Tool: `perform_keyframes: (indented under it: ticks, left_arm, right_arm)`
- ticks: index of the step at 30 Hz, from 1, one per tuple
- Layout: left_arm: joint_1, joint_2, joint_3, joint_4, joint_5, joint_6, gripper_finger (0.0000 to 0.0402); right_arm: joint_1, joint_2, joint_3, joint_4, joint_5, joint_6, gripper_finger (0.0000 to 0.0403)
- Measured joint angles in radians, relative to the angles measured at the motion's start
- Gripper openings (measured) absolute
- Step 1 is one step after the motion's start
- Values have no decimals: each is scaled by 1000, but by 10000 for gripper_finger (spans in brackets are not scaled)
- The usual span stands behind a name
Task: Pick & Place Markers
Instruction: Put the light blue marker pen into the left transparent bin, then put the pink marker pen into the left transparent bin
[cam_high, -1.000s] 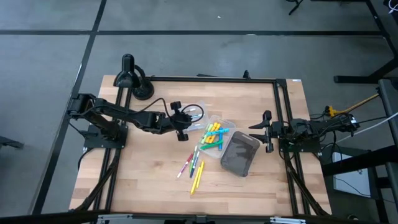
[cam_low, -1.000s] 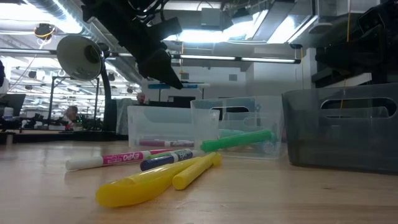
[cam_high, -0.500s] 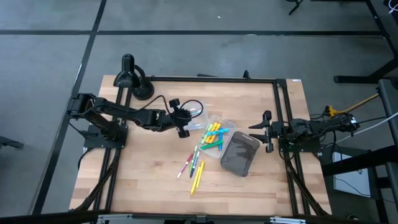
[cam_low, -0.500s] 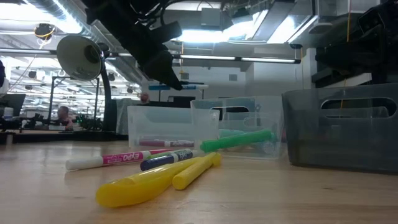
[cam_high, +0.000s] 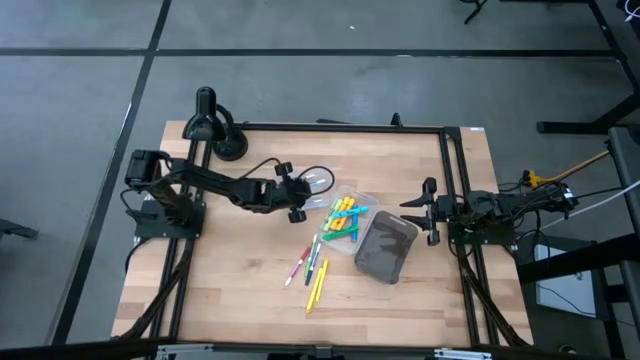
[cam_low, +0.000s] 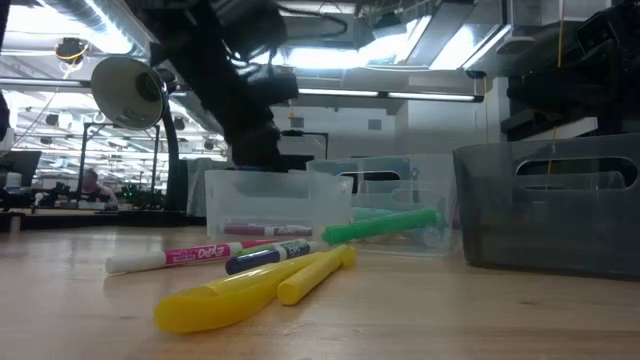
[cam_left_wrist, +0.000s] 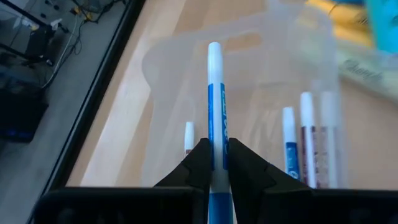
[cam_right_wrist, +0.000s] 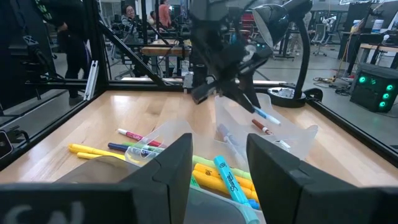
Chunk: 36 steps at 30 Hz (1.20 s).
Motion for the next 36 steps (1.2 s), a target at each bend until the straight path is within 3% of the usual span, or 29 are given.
perform_keyframes:
  ticks: [36]
  left_arm:
    - [17, 22, 0, 1, 35, -63, 56]
  right_arm:
    - [0, 0, 0, 0, 0, 0, 152]
